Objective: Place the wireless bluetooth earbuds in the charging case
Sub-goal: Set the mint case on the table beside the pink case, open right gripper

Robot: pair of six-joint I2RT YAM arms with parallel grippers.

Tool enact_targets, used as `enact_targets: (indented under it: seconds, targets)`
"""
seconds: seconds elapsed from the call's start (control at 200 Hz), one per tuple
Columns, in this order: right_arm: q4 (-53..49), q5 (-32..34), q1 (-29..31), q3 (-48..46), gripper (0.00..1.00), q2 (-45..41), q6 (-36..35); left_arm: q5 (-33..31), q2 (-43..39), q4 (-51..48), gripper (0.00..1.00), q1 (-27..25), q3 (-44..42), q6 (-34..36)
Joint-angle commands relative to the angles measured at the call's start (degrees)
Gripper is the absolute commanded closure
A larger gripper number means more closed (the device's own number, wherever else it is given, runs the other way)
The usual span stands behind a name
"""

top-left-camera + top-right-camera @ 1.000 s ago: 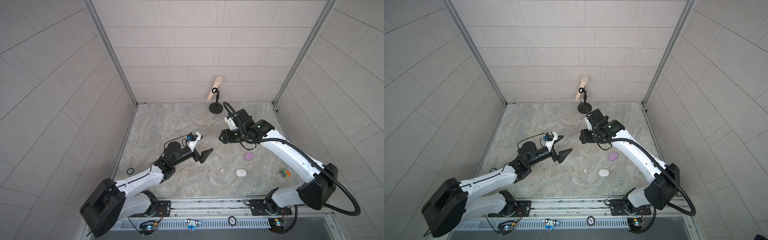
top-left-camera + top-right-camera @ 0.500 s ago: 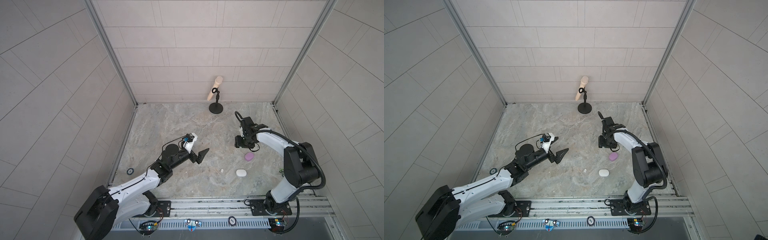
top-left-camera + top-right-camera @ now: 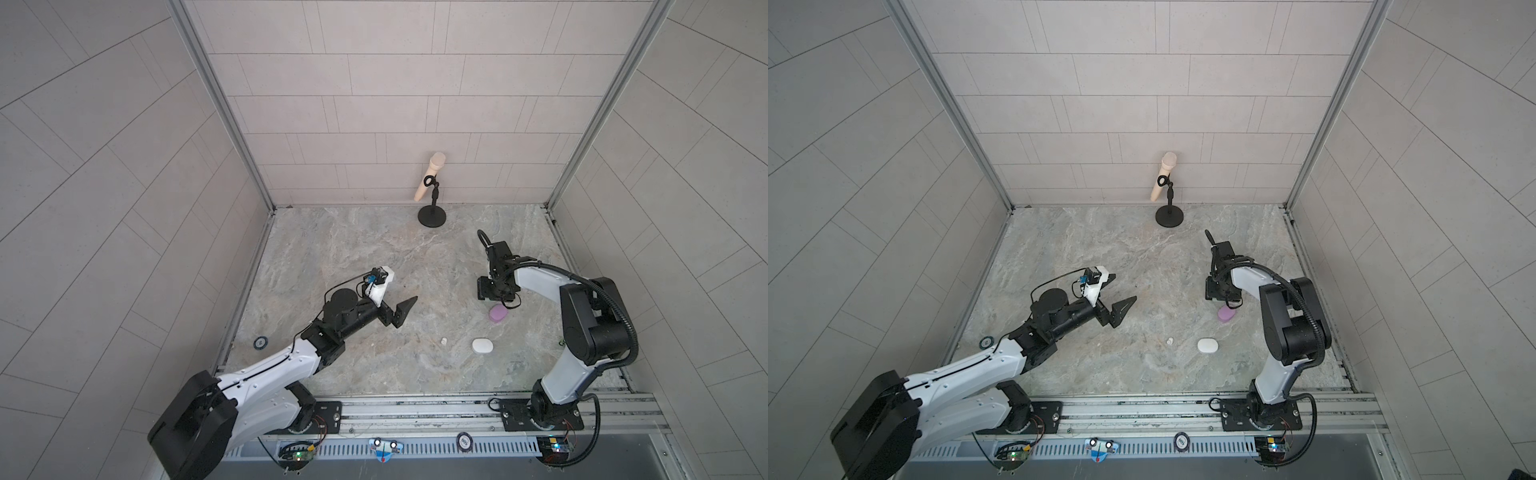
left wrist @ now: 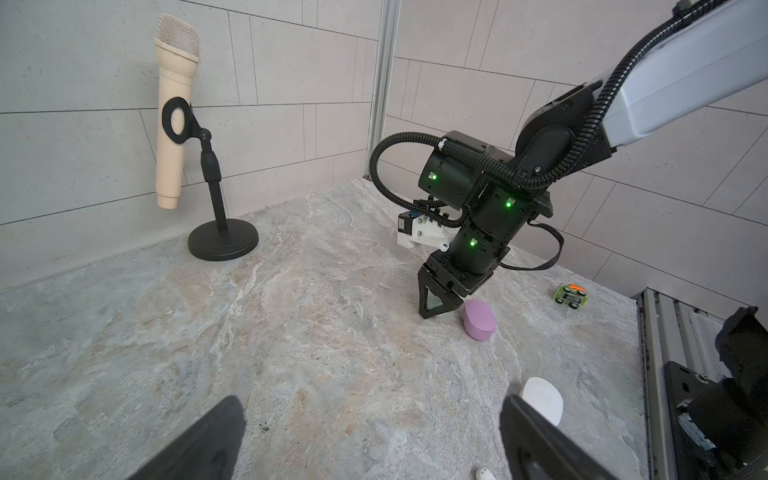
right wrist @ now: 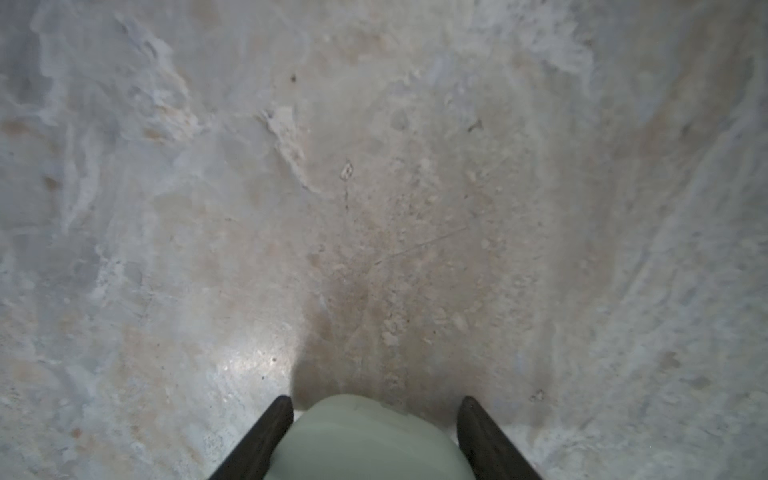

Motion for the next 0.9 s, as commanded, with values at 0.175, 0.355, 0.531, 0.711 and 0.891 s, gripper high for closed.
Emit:
enact_targets:
  seconds: [0.175, 0.355, 0.531, 0.711, 0.891]
  targets:
    - [-2.0, 0.6, -0.5, 0.6, 0.39, 3.7, 0.0, -0.5, -1.6, 1.0, 0.00, -0.1, -1.1, 0.2]
    - [-3.7, 1.1, -0.5, 1.1, 0.25, 2.8, 0.0, -0.6, -2.0, 1.0, 0.00, -0.1, -1.3, 0.1]
    - [-5.5, 1.1, -0.4, 2.2, 0.20, 1.0, -0.3, -1.2, -2.8, 0.7, 0.00, -0.1, -1.4, 0.1]
    - [-7.3, 1.2, 0.2, 2.5, 0.16, -4.4, -0.6, -2.4, -3.3, -0.5, 0.00, -0.1, -1.7, -0.7]
    - [-12.0, 2.4, 2.4, 2.1, 0.12, -12.9, 0.4, -3.5, -3.3, -2.1, 0.00, -0.1, -1.8, -1.6]
